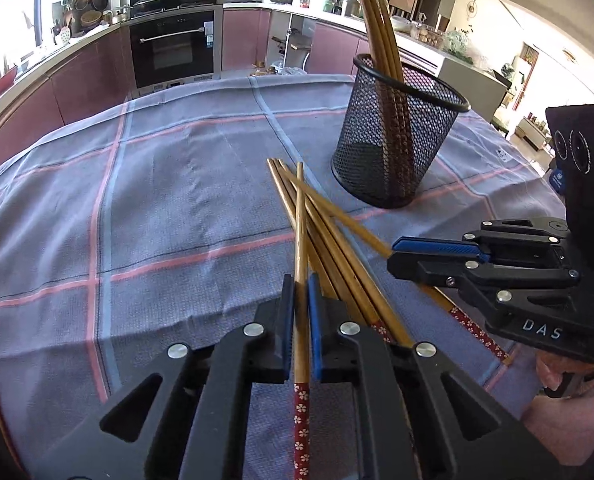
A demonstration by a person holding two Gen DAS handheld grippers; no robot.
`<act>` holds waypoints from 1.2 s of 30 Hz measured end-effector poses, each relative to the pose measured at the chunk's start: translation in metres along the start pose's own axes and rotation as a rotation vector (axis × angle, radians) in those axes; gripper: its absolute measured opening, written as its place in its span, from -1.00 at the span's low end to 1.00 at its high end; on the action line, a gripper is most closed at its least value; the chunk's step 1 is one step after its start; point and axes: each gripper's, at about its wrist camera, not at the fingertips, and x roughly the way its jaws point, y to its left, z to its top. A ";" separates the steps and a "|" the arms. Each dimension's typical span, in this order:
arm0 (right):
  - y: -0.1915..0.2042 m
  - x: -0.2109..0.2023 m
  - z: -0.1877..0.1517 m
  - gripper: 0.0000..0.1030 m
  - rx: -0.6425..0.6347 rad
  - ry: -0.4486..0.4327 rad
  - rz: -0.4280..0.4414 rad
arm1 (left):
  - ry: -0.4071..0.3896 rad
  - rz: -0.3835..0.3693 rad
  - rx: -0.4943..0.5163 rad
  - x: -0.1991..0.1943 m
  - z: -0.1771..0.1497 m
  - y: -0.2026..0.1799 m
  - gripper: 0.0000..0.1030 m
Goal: Organize utensils
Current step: 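Lift the chopstick upright toward the mesh holder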
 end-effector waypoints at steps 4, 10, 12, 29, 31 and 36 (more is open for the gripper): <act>0.002 0.004 0.003 -0.87 -0.011 0.021 -0.010 | 0.012 -0.002 0.016 0.002 0.001 0.000 -0.81; 0.004 0.012 0.007 -0.84 -0.031 0.039 -0.015 | 0.026 -0.010 0.035 0.009 0.004 0.002 -0.65; 0.003 0.013 0.008 -0.85 -0.034 0.040 -0.013 | 0.028 -0.020 0.032 0.011 0.007 0.003 -0.68; 0.003 -0.047 0.021 -0.89 -0.046 -0.140 0.028 | -0.078 -0.104 0.008 -0.037 0.027 0.003 -0.85; 0.001 -0.057 0.024 -0.89 -0.044 -0.167 0.031 | -0.112 -0.131 0.012 -0.051 0.032 0.002 -0.85; -0.003 -0.076 0.031 -0.89 -0.041 -0.224 0.033 | -0.180 -0.176 0.024 -0.080 0.043 -0.003 -0.85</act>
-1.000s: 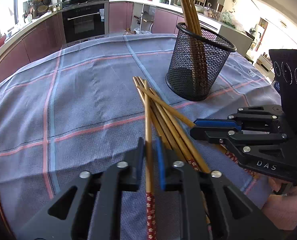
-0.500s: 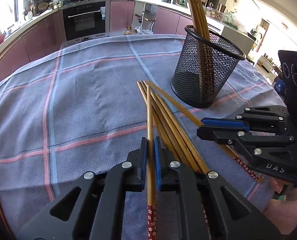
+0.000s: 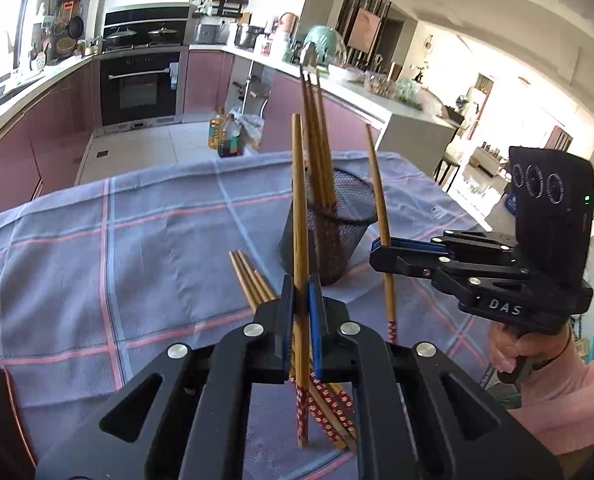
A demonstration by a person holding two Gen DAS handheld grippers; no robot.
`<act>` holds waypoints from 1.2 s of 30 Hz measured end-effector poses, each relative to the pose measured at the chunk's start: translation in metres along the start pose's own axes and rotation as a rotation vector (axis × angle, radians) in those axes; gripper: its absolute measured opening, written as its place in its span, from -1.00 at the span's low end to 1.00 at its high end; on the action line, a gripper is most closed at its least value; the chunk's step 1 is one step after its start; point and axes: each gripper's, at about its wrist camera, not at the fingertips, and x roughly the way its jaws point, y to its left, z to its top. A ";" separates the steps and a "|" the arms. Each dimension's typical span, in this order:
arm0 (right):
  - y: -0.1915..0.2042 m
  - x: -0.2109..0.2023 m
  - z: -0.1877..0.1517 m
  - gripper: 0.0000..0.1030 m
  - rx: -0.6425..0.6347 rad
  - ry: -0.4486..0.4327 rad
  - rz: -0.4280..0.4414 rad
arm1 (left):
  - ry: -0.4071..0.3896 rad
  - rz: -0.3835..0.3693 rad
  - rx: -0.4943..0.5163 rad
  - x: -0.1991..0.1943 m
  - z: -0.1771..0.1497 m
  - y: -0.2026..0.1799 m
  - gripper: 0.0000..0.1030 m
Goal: Organize utensils
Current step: 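Lift the chopstick upright toward the mesh holder, then lower the right gripper's chopstick into the mesh holder while the left gripper lowers its own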
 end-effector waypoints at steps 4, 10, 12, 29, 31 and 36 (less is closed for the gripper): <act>-0.004 -0.013 0.008 -0.89 -0.007 -0.037 -0.002 | -0.041 -0.018 0.012 -0.015 0.011 -0.008 -0.85; -0.009 -0.024 0.024 -0.89 -0.020 -0.086 -0.011 | -0.088 -0.037 0.013 -0.030 0.027 -0.015 -0.85; -0.009 -0.027 0.031 -0.89 -0.029 -0.101 -0.015 | -0.105 -0.041 0.016 -0.032 0.034 -0.017 -0.85; -0.011 -0.066 0.091 -0.89 -0.104 -0.241 -0.074 | -0.257 -0.064 0.066 -0.057 0.104 -0.047 -0.85; -0.014 -0.066 0.094 -0.89 -0.103 -0.245 -0.084 | -0.268 -0.057 0.074 -0.057 0.109 -0.052 -0.85; -0.022 -0.056 0.098 -0.89 -0.101 -0.226 -0.113 | -0.272 -0.020 0.085 -0.045 0.117 -0.058 -0.85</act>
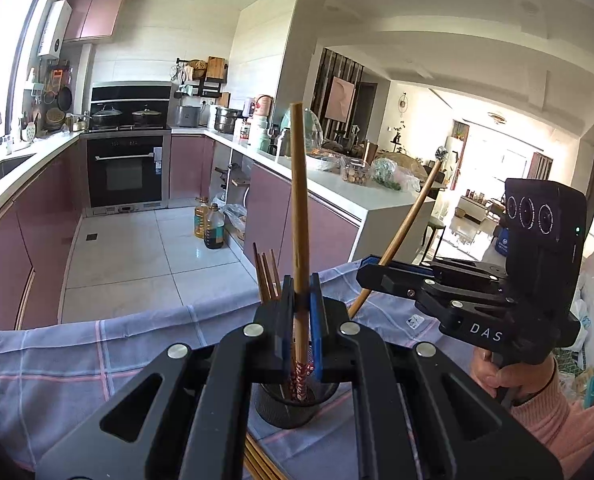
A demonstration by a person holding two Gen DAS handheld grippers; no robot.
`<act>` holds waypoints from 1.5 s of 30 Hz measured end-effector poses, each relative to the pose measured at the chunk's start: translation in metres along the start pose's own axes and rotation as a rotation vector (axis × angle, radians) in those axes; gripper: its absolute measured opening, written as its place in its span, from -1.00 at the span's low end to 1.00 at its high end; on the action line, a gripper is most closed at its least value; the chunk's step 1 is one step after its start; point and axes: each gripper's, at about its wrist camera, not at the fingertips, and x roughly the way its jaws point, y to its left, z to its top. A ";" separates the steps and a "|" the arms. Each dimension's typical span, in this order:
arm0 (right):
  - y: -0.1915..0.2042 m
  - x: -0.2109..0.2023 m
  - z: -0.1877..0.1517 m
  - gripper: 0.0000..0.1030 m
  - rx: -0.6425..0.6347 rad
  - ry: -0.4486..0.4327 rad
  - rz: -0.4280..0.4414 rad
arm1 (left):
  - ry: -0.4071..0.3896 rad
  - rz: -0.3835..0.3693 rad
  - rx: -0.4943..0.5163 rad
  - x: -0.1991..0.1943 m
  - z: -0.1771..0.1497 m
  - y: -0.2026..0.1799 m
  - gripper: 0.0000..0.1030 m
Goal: Organize utensils
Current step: 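Lower the right gripper's chopstick into the mesh holder while the left gripper lowers its own, then open both grippers to release the chopsticks into the holder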
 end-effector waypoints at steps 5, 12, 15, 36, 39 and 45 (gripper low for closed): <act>-0.005 0.017 -0.009 -0.89 0.006 0.058 -0.013 | 0.056 0.036 0.023 0.022 -0.007 -0.007 -0.85; -0.013 0.037 -0.022 -0.89 0.018 0.153 -0.022 | 0.204 0.053 0.045 0.052 -0.030 -0.003 -0.85; -0.015 0.045 -0.026 -0.89 0.018 0.192 -0.022 | 0.246 0.044 0.041 0.063 -0.037 -0.001 -0.85; -0.033 0.089 -0.041 -0.79 0.110 0.302 -0.037 | 0.362 0.055 0.015 0.122 -0.035 0.026 -0.80; -0.034 0.086 -0.042 -0.66 0.117 0.294 -0.036 | 0.356 0.056 0.007 0.119 -0.038 0.027 -0.79; -0.031 0.073 -0.045 -0.39 0.121 0.250 -0.023 | 0.283 0.077 -0.016 0.094 -0.045 0.032 -0.64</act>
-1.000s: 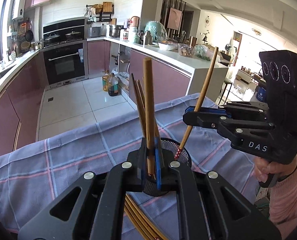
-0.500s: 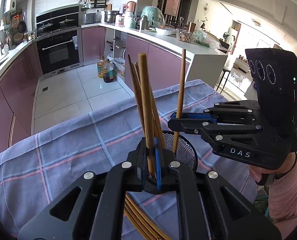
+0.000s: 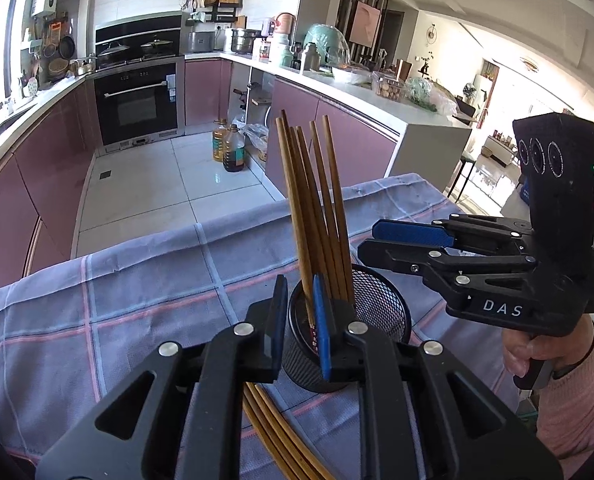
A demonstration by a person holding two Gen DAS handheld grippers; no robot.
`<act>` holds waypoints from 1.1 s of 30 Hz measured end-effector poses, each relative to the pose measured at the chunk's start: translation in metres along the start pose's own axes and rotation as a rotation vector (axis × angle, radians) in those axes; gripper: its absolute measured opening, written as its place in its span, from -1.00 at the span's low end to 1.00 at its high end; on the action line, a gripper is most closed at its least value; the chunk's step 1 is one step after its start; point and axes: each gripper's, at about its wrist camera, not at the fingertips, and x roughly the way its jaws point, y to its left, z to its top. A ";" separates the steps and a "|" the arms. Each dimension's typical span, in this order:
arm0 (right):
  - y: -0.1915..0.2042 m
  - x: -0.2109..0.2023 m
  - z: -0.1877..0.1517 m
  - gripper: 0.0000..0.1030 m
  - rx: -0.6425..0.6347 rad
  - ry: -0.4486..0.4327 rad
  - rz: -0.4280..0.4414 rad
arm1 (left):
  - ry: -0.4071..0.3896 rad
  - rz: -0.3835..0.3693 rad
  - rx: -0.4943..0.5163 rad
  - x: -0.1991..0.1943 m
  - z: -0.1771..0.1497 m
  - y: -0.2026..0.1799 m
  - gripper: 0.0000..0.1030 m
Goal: Organize utensils
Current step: 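Open both grippers to release the chopsticks into the holder, then move both grippers down to the loose chopsticks on the cloth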
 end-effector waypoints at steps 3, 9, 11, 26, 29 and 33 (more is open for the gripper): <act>0.007 -0.014 -0.006 -0.15 -0.026 -0.043 0.004 | -0.070 0.027 0.014 -0.022 -0.012 0.001 -0.51; 0.029 -0.050 -0.029 -0.07 -0.081 -0.117 0.070 | -0.152 0.049 0.034 -0.060 -0.042 0.004 -0.11; 0.038 -0.053 -0.042 -0.03 -0.091 -0.107 0.112 | -0.151 0.070 0.038 -0.065 -0.056 0.006 -0.08; 0.076 0.025 -0.116 -0.02 -0.062 0.172 0.112 | 0.044 0.212 -0.057 -0.034 -0.145 0.028 0.27; 0.081 0.028 -0.121 -0.03 -0.076 0.186 0.096 | 0.071 0.203 -0.072 -0.028 -0.154 0.034 0.26; 0.086 0.030 -0.127 -0.03 -0.107 0.192 0.063 | 0.096 0.201 -0.083 -0.021 -0.158 0.034 0.24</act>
